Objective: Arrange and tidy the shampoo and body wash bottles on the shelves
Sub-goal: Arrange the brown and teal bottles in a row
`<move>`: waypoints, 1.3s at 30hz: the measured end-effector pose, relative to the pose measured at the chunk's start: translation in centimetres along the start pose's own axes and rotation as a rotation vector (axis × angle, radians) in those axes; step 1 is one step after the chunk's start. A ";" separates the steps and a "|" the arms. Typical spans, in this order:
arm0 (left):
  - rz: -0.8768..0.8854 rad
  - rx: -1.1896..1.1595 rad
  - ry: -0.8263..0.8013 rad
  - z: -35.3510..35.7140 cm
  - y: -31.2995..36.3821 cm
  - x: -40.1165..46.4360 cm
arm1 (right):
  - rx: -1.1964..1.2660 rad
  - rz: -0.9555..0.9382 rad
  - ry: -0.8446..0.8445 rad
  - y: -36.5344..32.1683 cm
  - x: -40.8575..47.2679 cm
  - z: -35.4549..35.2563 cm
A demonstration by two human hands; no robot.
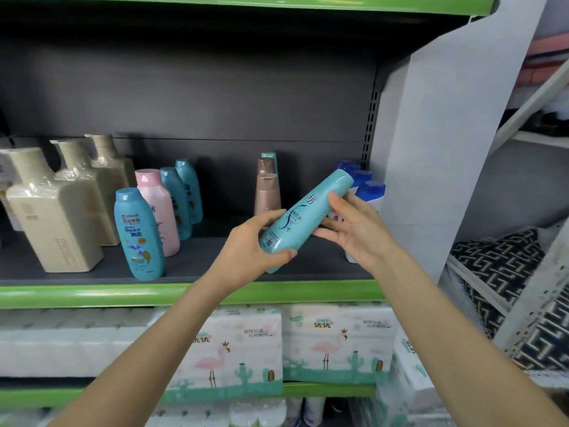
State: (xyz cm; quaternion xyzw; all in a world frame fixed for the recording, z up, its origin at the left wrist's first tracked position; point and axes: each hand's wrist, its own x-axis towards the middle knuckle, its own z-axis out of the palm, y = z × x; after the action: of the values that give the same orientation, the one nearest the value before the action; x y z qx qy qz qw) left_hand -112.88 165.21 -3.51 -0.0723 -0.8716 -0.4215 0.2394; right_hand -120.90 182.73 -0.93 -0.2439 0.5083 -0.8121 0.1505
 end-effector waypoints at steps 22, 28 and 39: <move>-0.363 -0.638 -0.036 -1.8 0.8 -1.1 | -0.031 0.040 0.113 0.5 -0.2 0.3; -0.359 -0.623 -0.029 -2.1 0.5 -1.0 | -0.004 0.048 0.162 0.4 0.1 0.8; -0.040 -0.183 0.113 -2.0 0.2 -1.5 | 0.128 0.120 0.209 -0.4 0.1 1.5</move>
State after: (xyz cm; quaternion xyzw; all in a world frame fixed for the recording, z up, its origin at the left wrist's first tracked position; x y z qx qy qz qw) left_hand -110.78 163.94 -2.99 -0.0528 -0.8158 -0.5076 0.2722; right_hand -120.12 181.73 -0.03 -0.1169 0.4820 -0.8535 0.1601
